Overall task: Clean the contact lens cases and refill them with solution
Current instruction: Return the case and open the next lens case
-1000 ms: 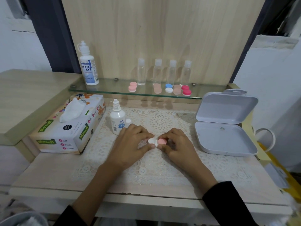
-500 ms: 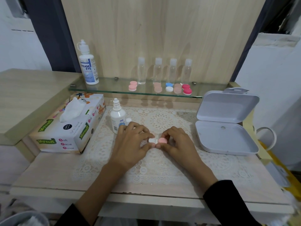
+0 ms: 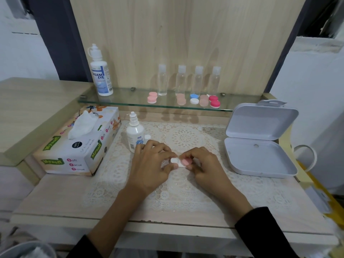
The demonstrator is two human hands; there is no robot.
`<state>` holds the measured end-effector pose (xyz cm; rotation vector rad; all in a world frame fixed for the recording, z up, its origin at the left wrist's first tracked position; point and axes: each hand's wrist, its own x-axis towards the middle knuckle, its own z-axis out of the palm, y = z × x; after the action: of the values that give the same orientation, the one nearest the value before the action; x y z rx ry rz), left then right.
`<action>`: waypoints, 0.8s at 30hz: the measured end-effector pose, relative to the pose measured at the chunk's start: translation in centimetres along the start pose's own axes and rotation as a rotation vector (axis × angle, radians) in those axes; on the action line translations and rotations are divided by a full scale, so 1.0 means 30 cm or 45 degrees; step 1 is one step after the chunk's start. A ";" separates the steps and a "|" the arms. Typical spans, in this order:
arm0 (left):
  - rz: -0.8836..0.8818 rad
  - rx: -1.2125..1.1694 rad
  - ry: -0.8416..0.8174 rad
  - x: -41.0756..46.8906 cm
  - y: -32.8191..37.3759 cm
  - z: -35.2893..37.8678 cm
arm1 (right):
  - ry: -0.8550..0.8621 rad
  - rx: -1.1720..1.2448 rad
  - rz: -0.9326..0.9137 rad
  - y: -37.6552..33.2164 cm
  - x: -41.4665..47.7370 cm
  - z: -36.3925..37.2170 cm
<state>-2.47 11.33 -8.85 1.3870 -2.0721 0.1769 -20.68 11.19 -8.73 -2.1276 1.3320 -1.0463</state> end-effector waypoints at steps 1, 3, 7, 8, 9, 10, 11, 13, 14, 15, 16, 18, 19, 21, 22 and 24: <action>-0.004 -0.007 -0.006 0.000 0.000 0.000 | 0.009 0.002 0.009 -0.002 -0.005 0.000; -0.013 -0.020 -0.016 -0.001 0.000 0.002 | 0.035 0.005 0.052 -0.008 -0.013 -0.001; -0.024 -0.029 -0.028 -0.002 -0.003 0.003 | 0.112 -0.130 0.110 -0.002 0.000 -0.006; -0.026 -0.032 -0.032 -0.002 -0.004 0.004 | 0.127 -0.143 0.128 0.001 0.004 -0.008; -0.028 -0.037 -0.033 -0.003 -0.004 0.005 | 0.136 -0.142 0.140 0.003 0.006 -0.008; -0.029 -0.046 -0.033 -0.003 -0.005 0.006 | 0.138 -0.132 0.138 0.005 0.006 -0.007; -0.029 -0.056 -0.031 -0.003 -0.006 0.006 | 0.131 -0.124 0.123 0.005 0.007 -0.006; -0.030 -0.068 -0.027 -0.003 -0.007 0.007 | 0.087 -0.138 0.070 0.003 0.005 -0.002; -0.030 -0.067 -0.025 -0.003 -0.007 0.007 | 0.067 -0.155 0.044 0.001 0.004 0.000; -0.031 -0.066 -0.021 -0.003 -0.007 0.007 | 0.058 -0.171 0.033 0.000 0.004 0.000; -0.033 -0.065 -0.018 -0.004 -0.006 0.008 | 0.065 -0.188 0.034 0.000 0.003 0.000; -0.037 -0.071 -0.017 -0.004 -0.006 0.009 | 0.096 -0.211 0.066 -0.001 0.001 -0.002; -0.040 -0.080 -0.021 -0.003 -0.006 0.010 | 0.111 -0.222 0.087 0.000 0.002 -0.002; -0.046 -0.099 -0.033 -0.004 -0.006 0.009 | 0.124 -0.227 0.110 0.000 0.004 -0.004; -0.051 -0.106 -0.038 -0.004 -0.006 0.008 | 0.128 -0.219 0.111 -0.001 0.006 -0.004; -0.057 -0.116 -0.044 -0.005 -0.005 0.006 | 0.125 -0.188 0.105 -0.001 0.008 -0.003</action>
<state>-2.37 11.30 -9.12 1.3889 -2.0494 0.0397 -20.68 11.00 -8.56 -2.1296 1.5740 -1.0604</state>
